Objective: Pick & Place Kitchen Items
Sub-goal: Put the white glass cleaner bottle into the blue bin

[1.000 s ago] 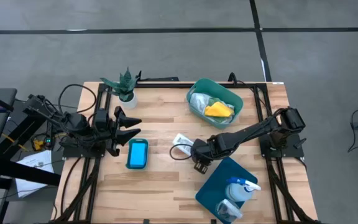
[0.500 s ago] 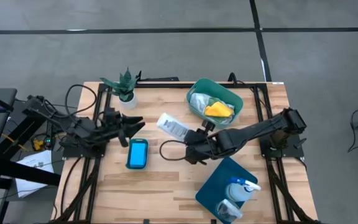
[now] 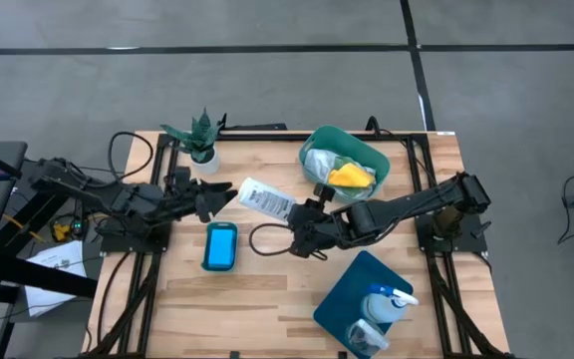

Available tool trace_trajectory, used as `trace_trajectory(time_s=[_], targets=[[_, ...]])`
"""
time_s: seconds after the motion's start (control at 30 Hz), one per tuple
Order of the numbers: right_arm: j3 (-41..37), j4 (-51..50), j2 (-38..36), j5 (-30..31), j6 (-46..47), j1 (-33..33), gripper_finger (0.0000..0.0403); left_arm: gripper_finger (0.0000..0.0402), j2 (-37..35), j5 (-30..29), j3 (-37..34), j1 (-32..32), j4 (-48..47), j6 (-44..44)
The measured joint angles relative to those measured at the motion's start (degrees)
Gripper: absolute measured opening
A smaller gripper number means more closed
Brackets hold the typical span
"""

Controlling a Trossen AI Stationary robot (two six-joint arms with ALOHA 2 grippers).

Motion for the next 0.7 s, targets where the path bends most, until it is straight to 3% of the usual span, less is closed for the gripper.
trace_trajectory(time_s=[0.4,0.7], targets=[[0.0,0.98,0.04,-1.64,-2.39,-1.77,0.0103,0.0305,9.23,12.09,0.0,6.92,12.51,-0.35],[0.0,0.33,0.04,-3.14,-2.2,-1.76,0.0103,0.0273,13.61,12.2,0.0,8.91,17.56,1.68]])
